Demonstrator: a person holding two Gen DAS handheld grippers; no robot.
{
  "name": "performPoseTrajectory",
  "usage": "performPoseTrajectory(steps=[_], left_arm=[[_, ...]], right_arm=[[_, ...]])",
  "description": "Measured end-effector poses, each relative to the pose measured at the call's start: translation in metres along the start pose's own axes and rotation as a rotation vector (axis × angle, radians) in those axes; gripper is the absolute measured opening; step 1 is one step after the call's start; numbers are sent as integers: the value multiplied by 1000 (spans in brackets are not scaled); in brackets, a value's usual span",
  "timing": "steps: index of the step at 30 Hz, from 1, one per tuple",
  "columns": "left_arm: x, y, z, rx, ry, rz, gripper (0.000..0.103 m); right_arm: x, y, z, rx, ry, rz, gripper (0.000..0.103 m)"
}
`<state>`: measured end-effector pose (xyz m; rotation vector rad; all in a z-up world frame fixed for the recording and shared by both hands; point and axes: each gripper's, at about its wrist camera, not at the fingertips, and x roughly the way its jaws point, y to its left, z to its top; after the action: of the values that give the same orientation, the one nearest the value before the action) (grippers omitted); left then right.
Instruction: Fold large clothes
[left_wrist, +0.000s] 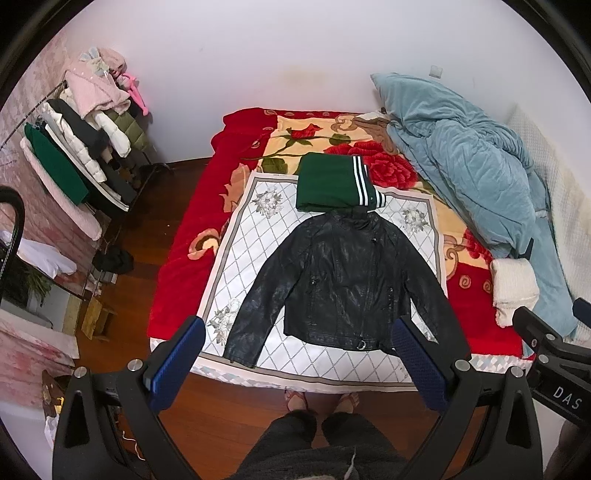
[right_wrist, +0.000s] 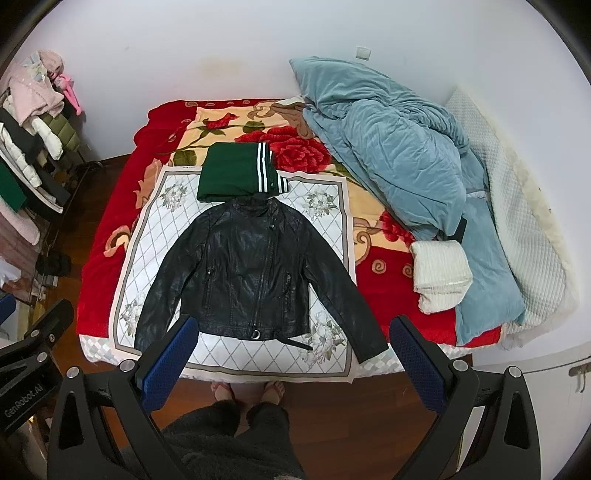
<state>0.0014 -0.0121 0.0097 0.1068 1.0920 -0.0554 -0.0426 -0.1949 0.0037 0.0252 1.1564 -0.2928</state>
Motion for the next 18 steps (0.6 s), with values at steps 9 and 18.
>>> performPoseTrajectory(steps=[9, 18], left_arm=[[6, 9, -2, -2, 7, 14, 103], [7, 11, -3, -2, 4, 15, 103]], right_arm=[[1, 4, 3, -6, 1, 1, 103], [5, 8, 2, -14, 0, 3, 103]])
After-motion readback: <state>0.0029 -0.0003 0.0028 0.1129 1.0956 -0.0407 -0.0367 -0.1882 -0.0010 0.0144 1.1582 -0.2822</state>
